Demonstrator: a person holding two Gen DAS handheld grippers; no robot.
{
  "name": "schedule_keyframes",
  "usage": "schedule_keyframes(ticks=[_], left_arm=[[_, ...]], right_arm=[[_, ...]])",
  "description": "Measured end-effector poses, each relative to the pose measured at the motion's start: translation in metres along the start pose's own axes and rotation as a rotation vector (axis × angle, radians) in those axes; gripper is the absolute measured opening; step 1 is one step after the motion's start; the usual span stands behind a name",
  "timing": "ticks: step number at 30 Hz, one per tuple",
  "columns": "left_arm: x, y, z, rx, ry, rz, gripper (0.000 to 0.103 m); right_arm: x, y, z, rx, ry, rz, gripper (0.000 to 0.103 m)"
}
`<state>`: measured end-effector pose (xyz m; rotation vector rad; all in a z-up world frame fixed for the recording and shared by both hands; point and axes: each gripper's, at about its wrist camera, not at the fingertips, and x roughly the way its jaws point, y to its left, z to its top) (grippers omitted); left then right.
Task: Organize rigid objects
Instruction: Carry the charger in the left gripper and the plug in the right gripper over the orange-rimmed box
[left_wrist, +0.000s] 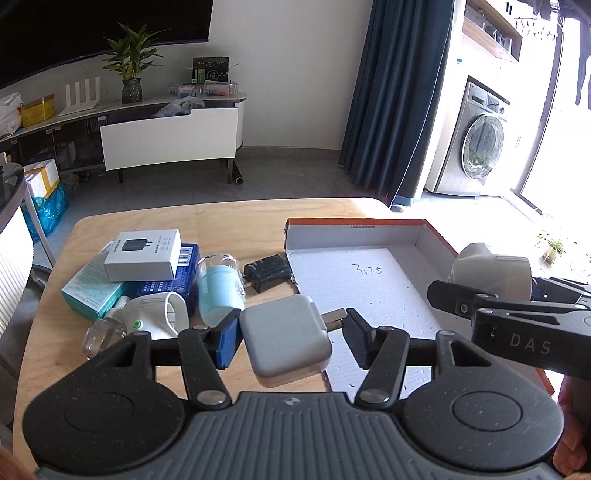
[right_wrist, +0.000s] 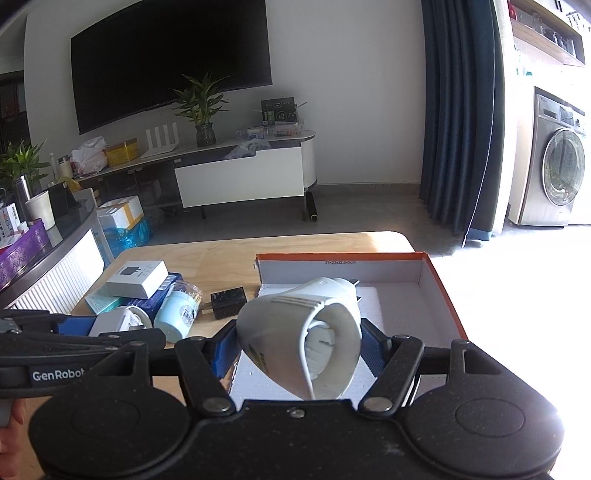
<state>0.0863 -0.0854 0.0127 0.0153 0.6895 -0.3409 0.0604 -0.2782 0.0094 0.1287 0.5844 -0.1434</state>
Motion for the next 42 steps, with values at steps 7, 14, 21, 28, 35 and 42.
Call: schedule_keyframes(ticks=[7,14,21,28,35,42], left_arm=[[0.006,-0.016,0.004,-0.010,-0.005,0.000,0.059],[0.010,-0.032,0.012,0.009,-0.016,0.001,0.059],[0.019,-0.051,0.013,0.028,0.007,-0.037,0.059],[0.026,-0.065,0.014,0.052,0.014,-0.060,0.059],[0.030,-0.074,0.014,0.062,0.019,-0.067,0.059],[0.033,-0.077,0.017,0.066,0.017,-0.065,0.059]], right_arm=[[-0.006,-0.022,0.000,0.015,-0.009,-0.016,0.080],[-0.010,-0.039,0.001,0.023,-0.023,-0.029,0.080],[-0.014,-0.053,0.000,0.041,-0.030,-0.050,0.080],[-0.019,-0.066,-0.003,0.056,-0.032,-0.079,0.080],[-0.022,-0.072,-0.001,0.060,-0.039,-0.087,0.080],[-0.020,-0.073,0.001,0.058,-0.045,-0.087,0.080]])
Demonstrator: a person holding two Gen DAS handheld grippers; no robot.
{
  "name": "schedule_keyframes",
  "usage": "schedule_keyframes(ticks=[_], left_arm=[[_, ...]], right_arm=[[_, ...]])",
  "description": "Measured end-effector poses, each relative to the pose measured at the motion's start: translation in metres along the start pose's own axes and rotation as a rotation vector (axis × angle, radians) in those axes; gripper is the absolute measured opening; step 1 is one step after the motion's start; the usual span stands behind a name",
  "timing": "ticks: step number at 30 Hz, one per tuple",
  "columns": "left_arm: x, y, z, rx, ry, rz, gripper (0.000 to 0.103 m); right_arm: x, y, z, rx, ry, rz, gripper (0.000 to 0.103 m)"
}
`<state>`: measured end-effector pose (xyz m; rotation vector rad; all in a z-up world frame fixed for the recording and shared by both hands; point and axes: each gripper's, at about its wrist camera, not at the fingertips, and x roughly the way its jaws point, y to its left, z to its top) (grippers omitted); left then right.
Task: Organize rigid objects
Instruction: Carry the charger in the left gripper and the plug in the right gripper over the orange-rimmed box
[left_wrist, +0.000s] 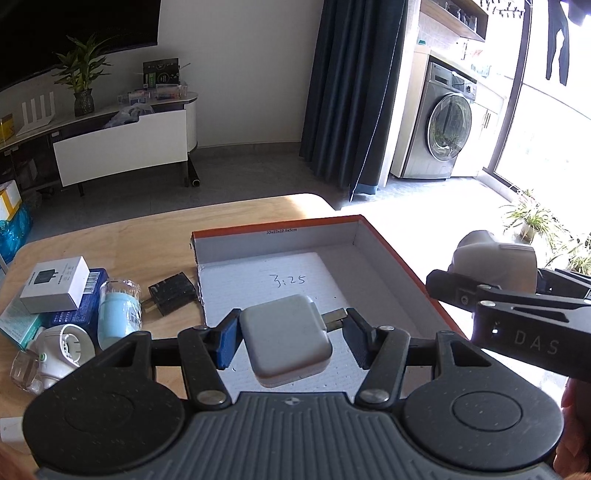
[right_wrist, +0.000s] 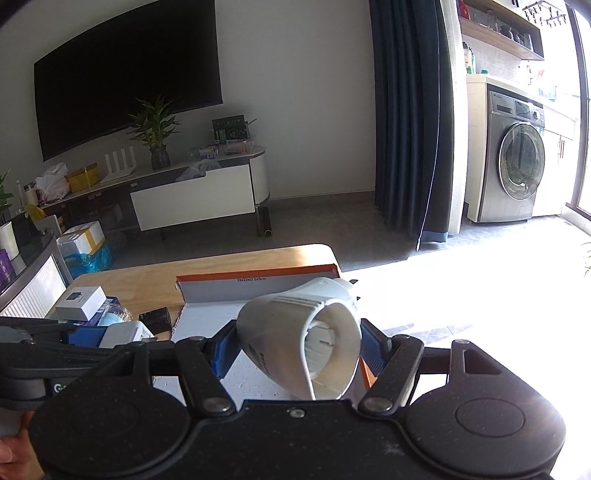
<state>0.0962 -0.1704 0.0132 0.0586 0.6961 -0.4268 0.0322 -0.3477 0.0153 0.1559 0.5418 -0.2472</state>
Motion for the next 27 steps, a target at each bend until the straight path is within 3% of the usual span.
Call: schedule_keyframes(ticks=[27], left_arm=[[0.014,0.006,0.014,-0.020,0.002,0.020,0.059]], right_arm=[[0.030,0.004,0.018,-0.038,0.003,0.025,0.080]])
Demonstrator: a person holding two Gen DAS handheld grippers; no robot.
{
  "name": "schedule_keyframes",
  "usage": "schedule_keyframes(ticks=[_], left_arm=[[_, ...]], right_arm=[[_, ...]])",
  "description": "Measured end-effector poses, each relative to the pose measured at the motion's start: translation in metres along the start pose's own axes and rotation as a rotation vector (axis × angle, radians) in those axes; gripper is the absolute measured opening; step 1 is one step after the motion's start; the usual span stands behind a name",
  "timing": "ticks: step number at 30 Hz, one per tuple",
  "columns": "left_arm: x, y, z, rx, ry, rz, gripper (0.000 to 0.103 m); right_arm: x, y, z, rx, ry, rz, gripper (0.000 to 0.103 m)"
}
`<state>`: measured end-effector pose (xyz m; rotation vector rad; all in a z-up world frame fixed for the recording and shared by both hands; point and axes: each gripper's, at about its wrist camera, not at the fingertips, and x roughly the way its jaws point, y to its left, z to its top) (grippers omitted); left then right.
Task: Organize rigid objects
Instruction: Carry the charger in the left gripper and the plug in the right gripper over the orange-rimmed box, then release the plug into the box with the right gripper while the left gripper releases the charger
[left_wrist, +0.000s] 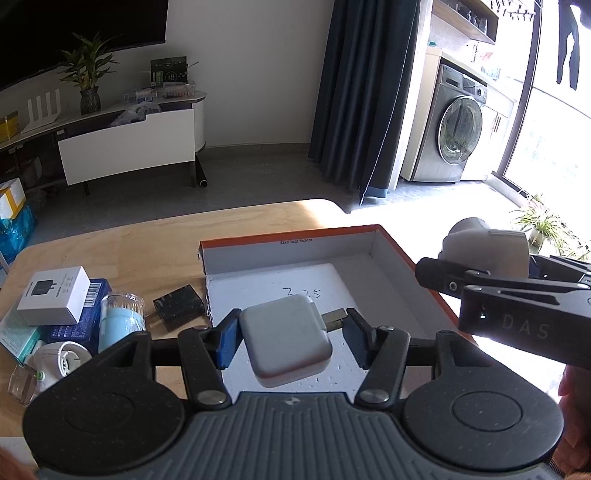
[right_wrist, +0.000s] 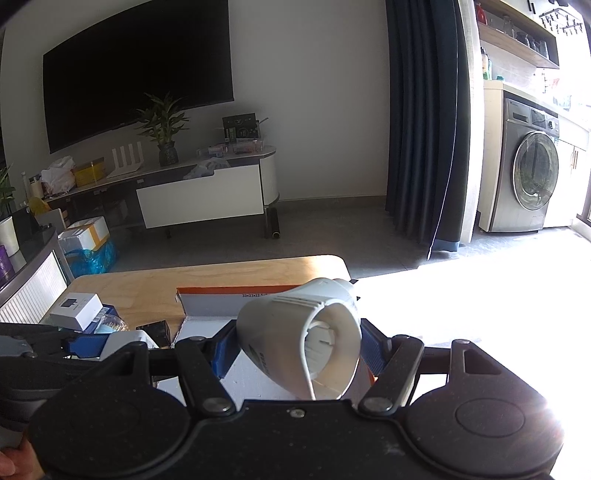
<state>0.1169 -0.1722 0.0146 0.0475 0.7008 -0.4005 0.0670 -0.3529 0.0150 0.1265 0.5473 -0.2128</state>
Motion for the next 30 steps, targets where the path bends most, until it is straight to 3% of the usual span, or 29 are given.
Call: schedule_keyframes(ticks=[22,26,30], left_arm=[[0.028,0.013,0.009,-0.018,0.036,0.019,0.059],[0.035,0.013,0.012,-0.022,0.044,0.019,0.059],[0.041,0.011,0.014,-0.015,0.047,0.010,0.059]], right_arm=[[0.052,0.008,0.019,-0.070,0.070,0.011,0.081],[0.063,0.005,0.027,-0.077,0.039,-0.036,0.081],[0.057,-0.004,0.032,-0.040,0.007,-0.022,0.086]])
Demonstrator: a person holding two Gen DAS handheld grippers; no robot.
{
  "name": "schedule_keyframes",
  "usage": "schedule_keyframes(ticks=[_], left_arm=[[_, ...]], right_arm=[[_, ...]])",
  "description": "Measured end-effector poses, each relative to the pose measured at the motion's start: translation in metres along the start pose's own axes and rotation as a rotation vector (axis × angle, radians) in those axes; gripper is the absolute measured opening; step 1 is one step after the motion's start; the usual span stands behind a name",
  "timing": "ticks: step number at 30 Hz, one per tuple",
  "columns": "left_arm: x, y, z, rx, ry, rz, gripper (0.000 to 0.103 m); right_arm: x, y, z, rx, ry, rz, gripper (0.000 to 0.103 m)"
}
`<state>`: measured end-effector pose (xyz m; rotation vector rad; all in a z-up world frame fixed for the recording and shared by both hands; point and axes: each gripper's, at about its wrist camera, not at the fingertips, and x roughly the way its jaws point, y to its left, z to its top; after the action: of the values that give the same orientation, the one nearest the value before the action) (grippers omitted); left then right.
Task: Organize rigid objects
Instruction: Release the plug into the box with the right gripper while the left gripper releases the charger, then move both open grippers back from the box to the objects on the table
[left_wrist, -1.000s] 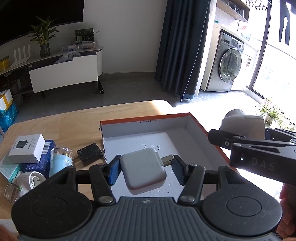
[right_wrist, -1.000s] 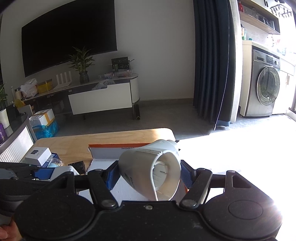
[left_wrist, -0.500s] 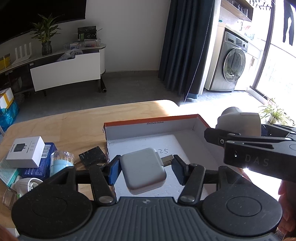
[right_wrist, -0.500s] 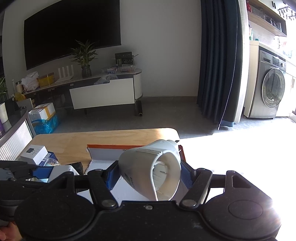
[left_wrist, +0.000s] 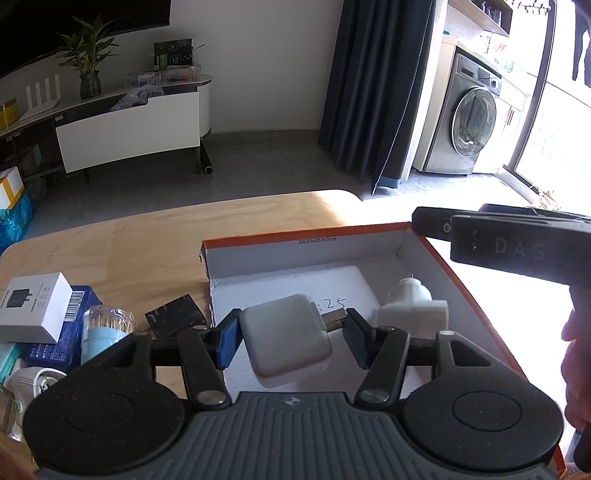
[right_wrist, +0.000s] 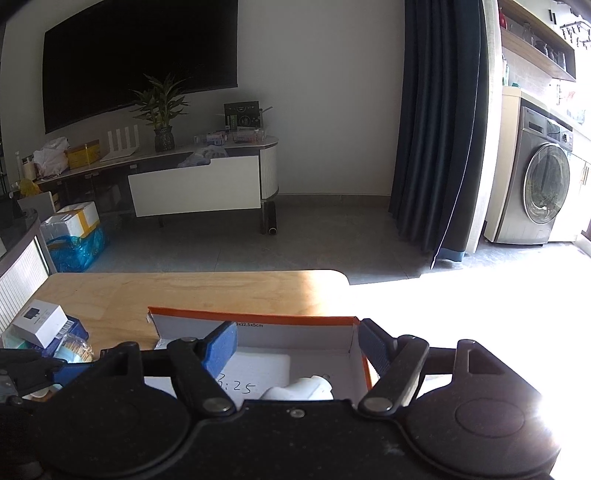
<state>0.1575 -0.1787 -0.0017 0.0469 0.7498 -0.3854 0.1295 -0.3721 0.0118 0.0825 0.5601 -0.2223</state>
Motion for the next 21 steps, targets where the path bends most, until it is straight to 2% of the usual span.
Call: schedule_keyframes(ticks=[6,10,13,19,21], left_arm=[[0.014,-0.006,0.005,-0.001,0.016,-0.020,0.059],[0.021,-0.014,0.012,0.012,0.013,-0.077,0.057],[0.016,-0.017,0.016,0.011,-0.009,-0.078,0.073],[0.004,-0.009,0.013,0.000,-0.005,-0.044,0.074],[-0.001,-0.006,0.011,-0.001,-0.001,-0.028,0.077]], right_arm=[[-0.021,-0.008,-0.004,-0.012,-0.038,-0.049,0.086],[-0.030,-0.015,-0.005,0.019,-0.039,-0.046,0.086],[-0.033,-0.015,-0.005,0.023,-0.038,-0.043,0.086],[-0.038,-0.010,-0.007,0.023,-0.029,-0.033,0.086],[-0.041,-0.008,-0.008,0.031,-0.029,-0.034,0.086]])
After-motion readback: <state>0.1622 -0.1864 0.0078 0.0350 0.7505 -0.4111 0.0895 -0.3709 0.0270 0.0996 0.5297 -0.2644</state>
